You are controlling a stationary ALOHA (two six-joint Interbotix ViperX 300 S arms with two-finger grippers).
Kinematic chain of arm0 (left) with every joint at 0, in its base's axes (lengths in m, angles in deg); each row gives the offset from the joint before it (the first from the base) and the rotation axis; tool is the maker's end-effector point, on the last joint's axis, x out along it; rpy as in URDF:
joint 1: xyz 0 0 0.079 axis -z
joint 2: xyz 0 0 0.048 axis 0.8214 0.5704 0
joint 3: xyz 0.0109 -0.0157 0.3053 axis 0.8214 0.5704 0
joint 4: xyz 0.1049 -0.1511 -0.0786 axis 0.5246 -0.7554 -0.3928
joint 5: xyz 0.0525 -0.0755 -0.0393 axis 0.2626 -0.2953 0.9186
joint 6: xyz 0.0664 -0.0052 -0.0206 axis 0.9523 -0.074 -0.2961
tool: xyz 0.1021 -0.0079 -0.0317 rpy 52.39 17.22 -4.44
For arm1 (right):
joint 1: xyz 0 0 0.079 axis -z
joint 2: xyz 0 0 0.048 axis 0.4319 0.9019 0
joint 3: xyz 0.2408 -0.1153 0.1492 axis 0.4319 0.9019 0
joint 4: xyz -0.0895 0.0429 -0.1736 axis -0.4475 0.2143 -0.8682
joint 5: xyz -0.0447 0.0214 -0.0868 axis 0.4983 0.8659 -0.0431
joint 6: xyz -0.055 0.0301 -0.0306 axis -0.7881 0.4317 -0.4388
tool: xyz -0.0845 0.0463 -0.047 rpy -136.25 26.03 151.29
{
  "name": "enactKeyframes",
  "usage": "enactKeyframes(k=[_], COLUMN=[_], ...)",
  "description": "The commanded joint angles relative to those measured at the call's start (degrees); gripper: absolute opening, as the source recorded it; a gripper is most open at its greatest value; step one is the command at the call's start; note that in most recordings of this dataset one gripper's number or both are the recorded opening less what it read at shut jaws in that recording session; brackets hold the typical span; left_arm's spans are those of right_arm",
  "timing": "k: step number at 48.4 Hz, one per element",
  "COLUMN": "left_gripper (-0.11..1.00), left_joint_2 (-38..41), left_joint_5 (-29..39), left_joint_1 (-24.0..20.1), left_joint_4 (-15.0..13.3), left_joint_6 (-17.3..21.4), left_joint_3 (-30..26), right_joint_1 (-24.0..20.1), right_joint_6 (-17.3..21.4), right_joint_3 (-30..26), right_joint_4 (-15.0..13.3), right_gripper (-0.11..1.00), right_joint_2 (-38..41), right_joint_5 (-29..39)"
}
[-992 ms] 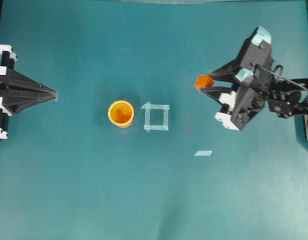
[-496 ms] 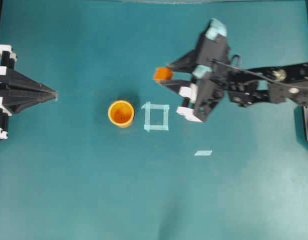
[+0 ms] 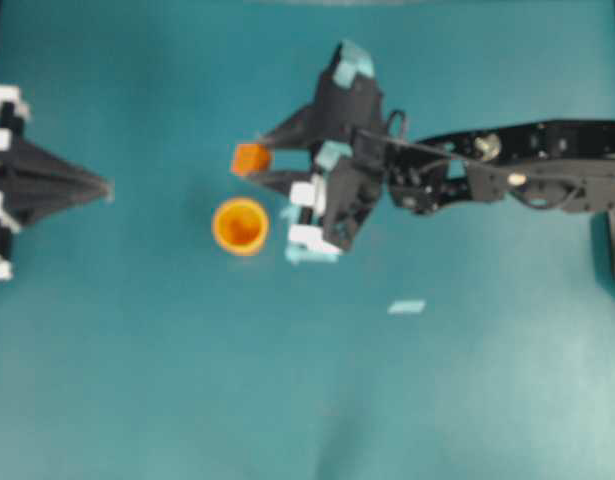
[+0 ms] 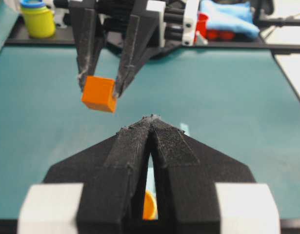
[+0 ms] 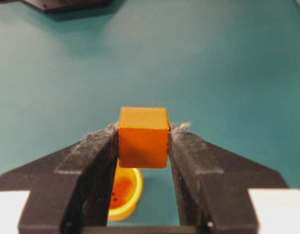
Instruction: Move the block toward the cup with right arm.
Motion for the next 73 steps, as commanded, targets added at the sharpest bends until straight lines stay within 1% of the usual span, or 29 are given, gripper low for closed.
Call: enactKeyframes(k=[1,13,20,34,73], left_gripper=[0.00,0.00,0.00,0.00,0.00], left_joint_2=[0.35,0.44,0.35,0.35,0.44], left_joint_5=[-0.35,-0.35,-0.35,-0.35,-0.35], left_joint_1=[0.18,0.18,0.18,0.18,0.18], left_joint_4=[0.18,0.18,0.09,0.18,0.18], left_joint_6=[-0.09,-0.09,-0.09,-0.09,-0.09], left_joint_3=[-1.67,-1.67,-1.67,-1.67,-1.67], right_joint_1=[0.18,0.18,0.18,0.44,0.97], right_joint_6=[0.00,0.09,0.09,0.09,0.09], right_joint_3=[-1.85,-2.37,-3.34,-4.92,-5.27], right_joint_4=[-0.26,-0.18,-0.26,-0.26,-0.26], right_gripper=[0.40,0.40,0.40,0.40,0.40], right_joint_2=[-0.79,0.53,1.32,2.99,3.34], right_joint_5=[-0.97,-2.90,-3.08,-5.63,-5.63])
